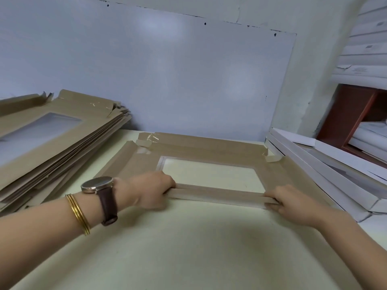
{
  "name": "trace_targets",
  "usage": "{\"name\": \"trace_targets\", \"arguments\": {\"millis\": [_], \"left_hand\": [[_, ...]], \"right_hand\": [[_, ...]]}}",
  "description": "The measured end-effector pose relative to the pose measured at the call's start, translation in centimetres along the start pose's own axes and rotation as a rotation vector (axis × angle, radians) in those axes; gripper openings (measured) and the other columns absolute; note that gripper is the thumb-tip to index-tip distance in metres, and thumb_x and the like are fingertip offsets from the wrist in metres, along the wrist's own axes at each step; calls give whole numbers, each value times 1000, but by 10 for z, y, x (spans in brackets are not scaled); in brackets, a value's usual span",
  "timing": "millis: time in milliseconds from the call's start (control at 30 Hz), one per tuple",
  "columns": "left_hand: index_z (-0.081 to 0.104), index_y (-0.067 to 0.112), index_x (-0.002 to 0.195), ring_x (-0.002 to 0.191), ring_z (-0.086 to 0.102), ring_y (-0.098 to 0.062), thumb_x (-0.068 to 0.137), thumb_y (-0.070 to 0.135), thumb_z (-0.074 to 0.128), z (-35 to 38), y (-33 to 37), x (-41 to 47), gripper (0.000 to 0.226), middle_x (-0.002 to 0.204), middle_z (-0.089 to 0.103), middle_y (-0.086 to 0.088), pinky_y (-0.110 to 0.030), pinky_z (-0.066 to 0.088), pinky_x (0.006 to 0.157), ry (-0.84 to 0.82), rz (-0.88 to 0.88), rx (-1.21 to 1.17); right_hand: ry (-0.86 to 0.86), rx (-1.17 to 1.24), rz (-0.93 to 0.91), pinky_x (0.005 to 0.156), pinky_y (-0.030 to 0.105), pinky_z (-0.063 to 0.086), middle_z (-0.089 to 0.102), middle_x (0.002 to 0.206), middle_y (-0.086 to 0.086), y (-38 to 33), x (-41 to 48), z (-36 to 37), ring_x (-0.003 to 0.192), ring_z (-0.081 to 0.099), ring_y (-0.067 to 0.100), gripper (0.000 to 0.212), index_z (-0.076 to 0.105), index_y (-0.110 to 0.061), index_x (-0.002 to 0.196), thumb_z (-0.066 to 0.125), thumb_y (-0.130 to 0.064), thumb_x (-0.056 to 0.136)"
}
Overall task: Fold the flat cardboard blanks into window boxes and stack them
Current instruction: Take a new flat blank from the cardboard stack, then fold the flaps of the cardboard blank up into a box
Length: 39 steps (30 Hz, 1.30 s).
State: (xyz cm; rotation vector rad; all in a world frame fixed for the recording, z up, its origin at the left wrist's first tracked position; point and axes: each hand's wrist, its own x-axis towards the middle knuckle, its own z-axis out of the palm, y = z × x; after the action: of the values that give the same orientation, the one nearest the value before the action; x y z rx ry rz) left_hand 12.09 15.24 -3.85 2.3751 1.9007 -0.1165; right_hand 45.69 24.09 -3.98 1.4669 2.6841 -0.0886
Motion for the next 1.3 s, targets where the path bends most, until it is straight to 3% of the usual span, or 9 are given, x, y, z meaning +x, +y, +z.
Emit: {"name": "trace_targets", "arguments": {"millis": [200,433,567,733,900,1000,1067,1200,1300], "left_hand": [[45,18,74,74,47,-21,89,16,50,-9,-16,8,16,67,46,5,-28,32,62,-20,11,-1],[42,21,65,69,45,-20,89,49,60,-11,-34,23,41,64,45,8,-28,32,62,-3,-120,-85],[51,19,86,80,50,-22,87,54,60,-6,-37,29,36,76,50,8,-29,37,67,64,-148,-52],[47,18,114,100,56,-27,82,56,58,8,-36,30,51,109,61,-2,-36,46,82,264,-188,91],[17,23,148,135,31,-24,87,44,47,31,-35,29,71,146,34,-3,-39,22,111,384,-83,256],[7,27,154,149,1,-20,90,18,39,45,-22,30,72,162,2,-1,-45,-1,120,331,43,238],[7,29,154,149,-4,-18,95,13,33,53,-11,35,67,162,-4,1,-40,-4,120,277,90,115],[6,32,154,148,-6,-11,103,45,16,62,9,48,54,162,-4,9,-39,-3,120,207,10,-86],[1,34,154,148,-6,-11,102,49,12,65,13,52,55,162,-3,10,-39,-3,120,133,-27,-91]], "right_hand": [[-68,44,2,57,18,38,57,67,-12,1,4,-18,62,50,-1,10,64,-24,81,64,-32,87],[107,151,114,55,23,33,59,72,-6,4,12,-16,67,52,6,30,62,-20,78,65,-49,85],[172,77,175,81,37,45,62,92,-7,2,19,-5,92,58,17,32,58,-27,96,55,-57,87],[271,-88,262,95,42,28,57,119,-6,-2,28,15,116,48,21,45,46,-31,126,42,-60,92],[358,-142,280,109,47,17,25,151,0,-14,33,38,139,18,20,58,17,-34,150,37,-50,98],[428,-157,295,109,43,16,11,157,6,-41,37,51,141,10,24,56,15,-29,152,35,-36,101],[439,-69,236,111,39,14,10,158,6,-64,43,57,143,8,25,53,17,-28,152,33,-34,102],[342,131,33,118,37,2,3,163,-1,-110,55,63,149,-3,19,57,14,-28,155,23,-49,102],[201,198,-47,120,35,-3,1,164,-3,-132,61,66,150,-5,13,62,9,-25,156,18,-53,102]]}}
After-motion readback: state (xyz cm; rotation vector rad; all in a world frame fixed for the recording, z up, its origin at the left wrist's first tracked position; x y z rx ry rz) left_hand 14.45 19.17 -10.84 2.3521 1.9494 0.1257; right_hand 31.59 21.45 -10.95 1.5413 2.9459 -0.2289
